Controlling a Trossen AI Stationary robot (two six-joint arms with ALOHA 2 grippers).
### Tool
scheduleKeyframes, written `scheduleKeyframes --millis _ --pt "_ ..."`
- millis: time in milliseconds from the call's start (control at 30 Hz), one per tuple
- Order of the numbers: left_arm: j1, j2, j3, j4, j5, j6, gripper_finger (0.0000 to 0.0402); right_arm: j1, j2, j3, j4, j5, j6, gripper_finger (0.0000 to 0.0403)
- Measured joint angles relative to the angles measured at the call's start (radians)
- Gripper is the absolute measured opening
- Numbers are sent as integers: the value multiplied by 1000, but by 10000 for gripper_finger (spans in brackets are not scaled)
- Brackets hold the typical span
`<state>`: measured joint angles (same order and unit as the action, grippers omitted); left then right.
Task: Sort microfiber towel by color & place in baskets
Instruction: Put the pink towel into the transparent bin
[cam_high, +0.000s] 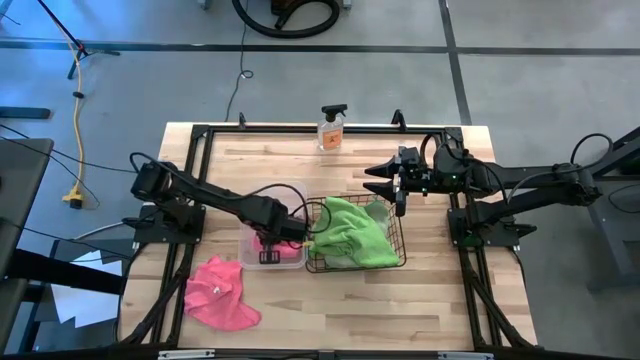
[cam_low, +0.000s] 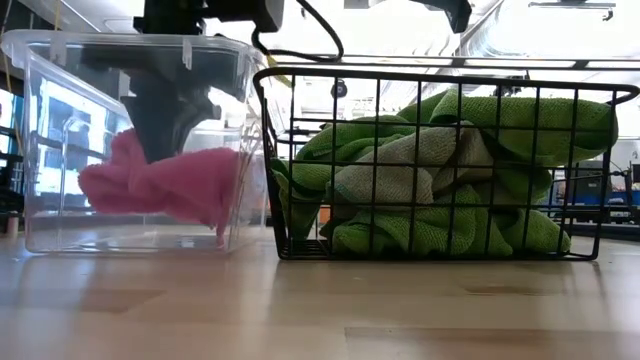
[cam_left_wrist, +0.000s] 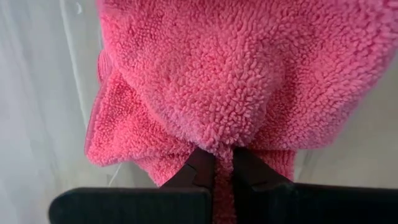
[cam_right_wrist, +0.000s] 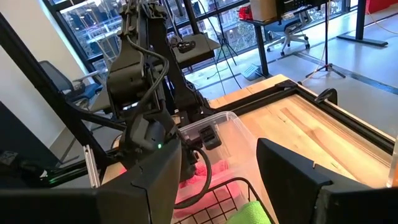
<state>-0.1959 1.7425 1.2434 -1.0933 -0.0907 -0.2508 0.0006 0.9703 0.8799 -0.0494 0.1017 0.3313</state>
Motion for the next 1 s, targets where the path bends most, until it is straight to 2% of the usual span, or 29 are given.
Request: scheduleKeyframes --millis 300,600,767,1000 --pt "42 -1 0 46 23 -16 17 0 0 0 -1 0 -26 207" --pt "79 -1 0 67 65 -9 107 0 0 0 0 0 -26 207" --pt "95 -1 0 61 129 -10 160 0 0 0 0 0 -26 207" --pt "113 -9 0 23 141 -10 202 0 0 0 0 1 -26 207"
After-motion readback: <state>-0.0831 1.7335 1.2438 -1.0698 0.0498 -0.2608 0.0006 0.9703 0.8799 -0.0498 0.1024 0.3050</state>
